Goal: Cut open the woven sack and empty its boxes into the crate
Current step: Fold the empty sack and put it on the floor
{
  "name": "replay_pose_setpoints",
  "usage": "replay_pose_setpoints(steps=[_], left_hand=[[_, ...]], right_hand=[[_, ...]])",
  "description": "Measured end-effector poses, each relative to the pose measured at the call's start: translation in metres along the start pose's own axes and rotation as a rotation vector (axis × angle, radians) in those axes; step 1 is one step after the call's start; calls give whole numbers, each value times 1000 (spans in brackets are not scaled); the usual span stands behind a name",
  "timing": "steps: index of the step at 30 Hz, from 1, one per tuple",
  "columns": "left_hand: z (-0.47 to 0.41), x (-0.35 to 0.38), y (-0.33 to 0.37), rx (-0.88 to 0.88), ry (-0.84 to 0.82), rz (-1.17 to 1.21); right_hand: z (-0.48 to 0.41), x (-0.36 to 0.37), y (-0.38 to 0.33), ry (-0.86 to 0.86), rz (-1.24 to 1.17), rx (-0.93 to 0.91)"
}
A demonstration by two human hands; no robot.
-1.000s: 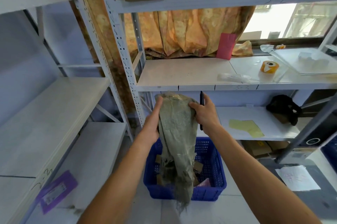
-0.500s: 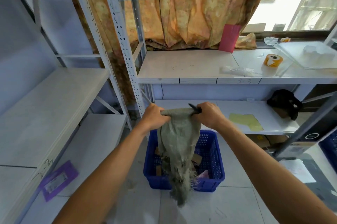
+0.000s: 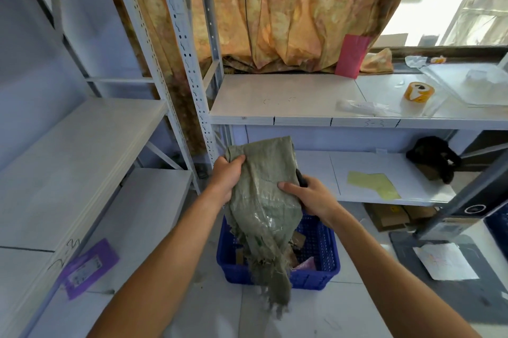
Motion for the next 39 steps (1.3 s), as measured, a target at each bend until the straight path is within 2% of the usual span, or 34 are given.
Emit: replay_pose_setpoints(steps=[2, 6, 8, 11, 13, 17, 20, 22, 24, 28, 32, 36, 39], left_hand=[[-6, -4, -4, -46, 59, -79], [3, -2, -11, -139, -91, -26], [20, 3, -6, -41, -219, -36], [49, 19, -5, 173, -449, -179], [51, 25, -12, 204, -521, -252], [40, 32, -9, 212, -475, -521], [33, 26, 4, 224, -320, -631], [26, 20, 10, 190, -265, -623], [15, 14, 7, 115, -272, -610], [3, 6, 6, 110, -317, -682], [11, 0, 14, 131, -362, -499], [22, -6, -1, 43, -302, -46], [32, 2, -23, 27, -319, -41]], right_hand=[[-3, 2, 2, 61, -132, -24], [-7, -7, -5, 228, -247, -136], [-8, -17, -9, 293, -306, -112], [-13, -30, -10, 336, -356, -33], [-17, -35, -8, 344, -329, 23], [-18, -33, -1, 310, -345, 156], [-19, -24, -5, 139, -366, 67], [-13, -17, -10, 20, -283, -20], [-5, -9, -15, -47, -82, -72], [-3, -12, -20, 70, 289, -177], [-2, -24, -22, 154, 421, -233], [-1, -27, -26, 192, 138, -195], [-5, -34, -21, 281, 46, -140]])
Point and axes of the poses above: each hand's wrist, its own z-axis away from the middle knuckle, its own x-axis out of the palm, y = z × x, the point moved 7 cm from there along -z, towards the middle knuckle, and after that the axes turned 2 degrees about -x, right-handed, at the moved point
